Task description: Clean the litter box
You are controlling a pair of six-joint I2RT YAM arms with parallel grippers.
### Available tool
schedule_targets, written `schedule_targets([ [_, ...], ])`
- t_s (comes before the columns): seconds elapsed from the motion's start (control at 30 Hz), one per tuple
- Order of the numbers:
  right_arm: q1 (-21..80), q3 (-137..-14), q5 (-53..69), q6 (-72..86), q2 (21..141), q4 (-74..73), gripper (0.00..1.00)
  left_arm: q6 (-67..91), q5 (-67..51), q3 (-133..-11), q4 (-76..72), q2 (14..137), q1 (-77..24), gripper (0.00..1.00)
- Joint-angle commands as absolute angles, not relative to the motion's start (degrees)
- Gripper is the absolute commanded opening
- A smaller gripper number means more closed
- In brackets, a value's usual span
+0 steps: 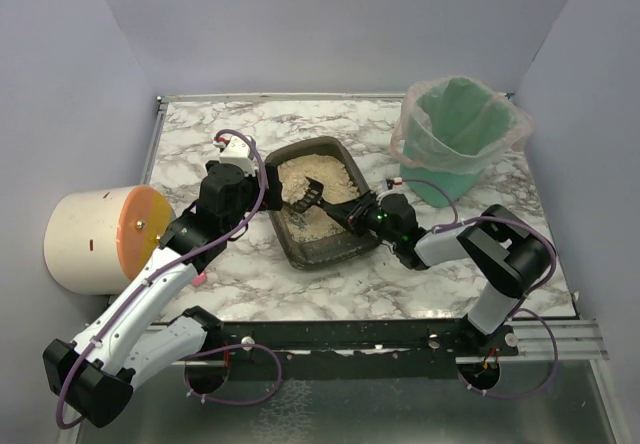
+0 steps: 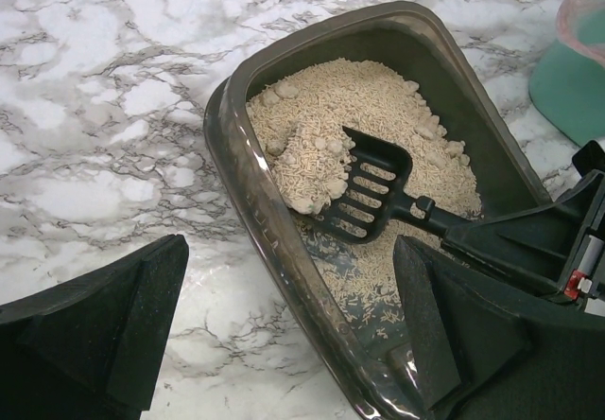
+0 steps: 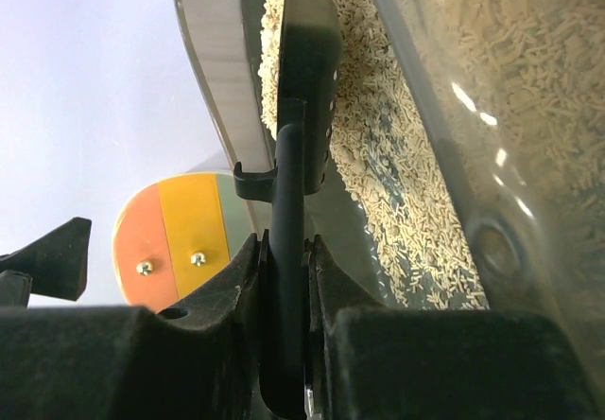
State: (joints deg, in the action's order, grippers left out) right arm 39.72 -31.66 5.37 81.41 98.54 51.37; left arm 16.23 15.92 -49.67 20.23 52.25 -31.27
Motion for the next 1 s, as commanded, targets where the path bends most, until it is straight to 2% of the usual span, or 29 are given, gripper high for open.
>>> schedule_targets([
  [0.0, 39.91, -28.45, 2.54, 82.16, 96.45, 53.79, 0.01, 16.0, 15.12, -48.69, 19.86, 52.29, -31.55, 0.99],
  [0.57, 39.91, -17.38, -6.83, 77.58, 80.42, 56.02, 0.01, 16.17, 15.28, -48.6, 19.79, 52.47, -31.55, 0.99],
  [0.8, 39.9, -14.46, -4.77, 76.98, 76.17, 57.76, 0.01, 16.26, 15.38, -48.6, 19.78, 52.65, -31.55, 0.99],
  [0.9, 39.83, -12.97, -1.22, 77.31, 77.06, 63.34, 0.01, 16.26, 15.54, -48.6, 19.59, 52.9, -31.52, 0.99],
  [0.97, 39.64, -10.12, -4.91, 79.72, 75.76, 63.96, 0.01, 16.26, 15.56, -48.69, 19.68, 53.05, -31.47, 0.99],
])
